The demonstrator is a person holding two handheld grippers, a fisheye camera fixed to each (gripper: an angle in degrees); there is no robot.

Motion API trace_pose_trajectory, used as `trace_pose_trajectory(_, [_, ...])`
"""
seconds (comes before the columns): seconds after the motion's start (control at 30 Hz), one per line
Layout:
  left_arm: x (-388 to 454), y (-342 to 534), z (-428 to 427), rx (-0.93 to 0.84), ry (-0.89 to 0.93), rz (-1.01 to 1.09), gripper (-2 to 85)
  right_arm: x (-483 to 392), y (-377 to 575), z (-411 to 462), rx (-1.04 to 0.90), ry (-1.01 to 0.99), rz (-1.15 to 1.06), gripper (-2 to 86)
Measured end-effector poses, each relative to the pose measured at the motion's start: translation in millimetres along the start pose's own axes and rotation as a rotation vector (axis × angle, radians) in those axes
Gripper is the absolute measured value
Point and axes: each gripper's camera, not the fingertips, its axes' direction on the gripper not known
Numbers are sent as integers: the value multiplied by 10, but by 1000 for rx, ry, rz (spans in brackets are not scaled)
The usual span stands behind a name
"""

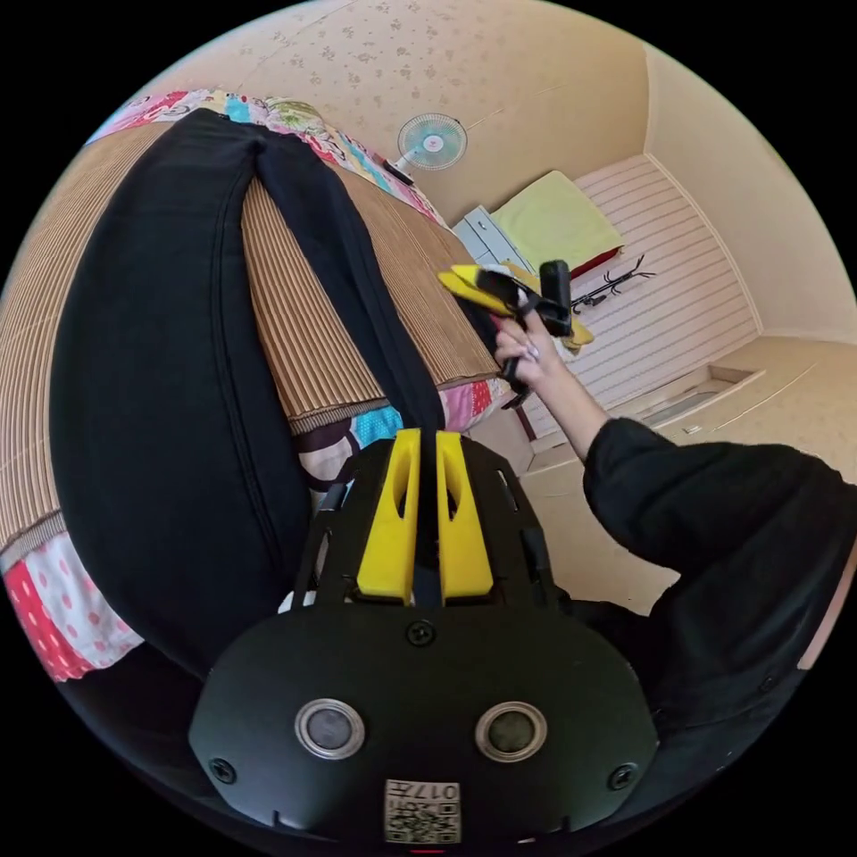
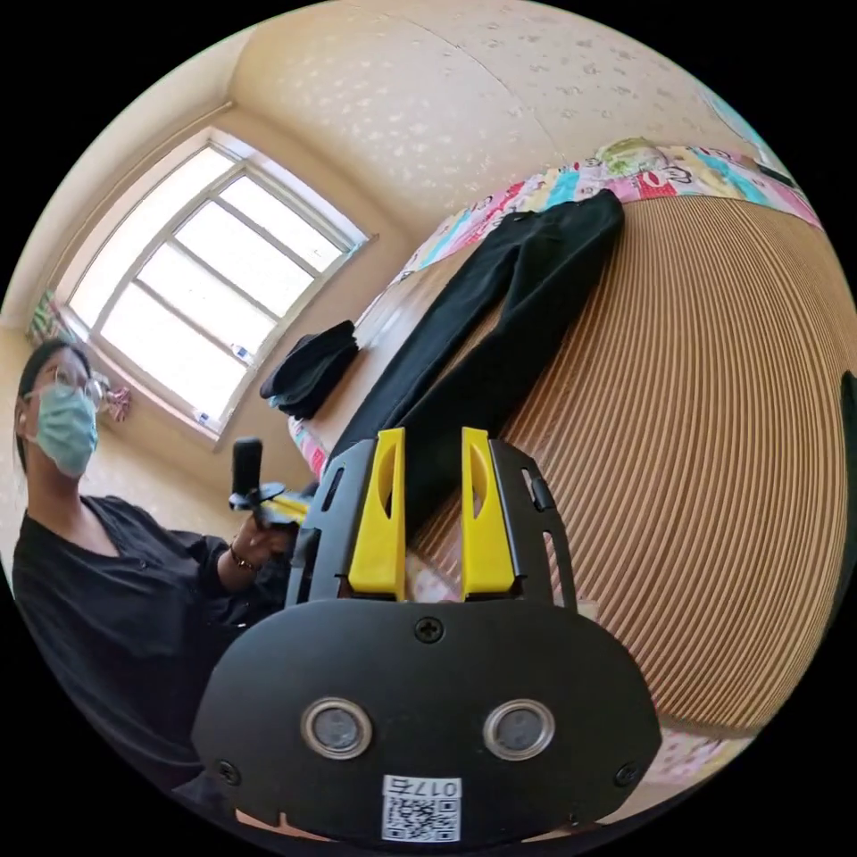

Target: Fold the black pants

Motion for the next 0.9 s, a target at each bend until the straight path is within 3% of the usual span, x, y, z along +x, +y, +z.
trace_pose_trajectory(0.17, [-174, 164, 94, -3, 7, 0, 36, 1814, -1469, 773, 63, -15, 282, 132])
trace_pose_trajectory(0.27, [-236, 212, 110, -32, -3, -2, 36, 2634, -2012, 1115, 136, 127, 425, 141])
trace_pose_trajectory(0.43, [-377, 314, 162, -61, -13, -19, 36, 3434, -2458, 1722, 279, 84, 548, 131])
trace_pose_trajectory(0.53, [-492, 388, 176, -60, 54, -58, 34, 3616, -2705, 2049, 261, 237, 548, 113])
trace_pose_trajectory(0.7, [-542, 433, 111, -94, 122, -85, 28, 3431, -3036, 2647, 30, 614, 367, 47])
trace_pose_trajectory(0.77, [-519, 435, 24, -119, 166, -67, 26, 2842, -3109, 3143, -54, 939, 124, 37])
trace_pose_trajectory(0.9, [-365, 500, -344, -181, 199, 46, 24, 1764, -2966, 4060, -24, 1279, -204, 32])
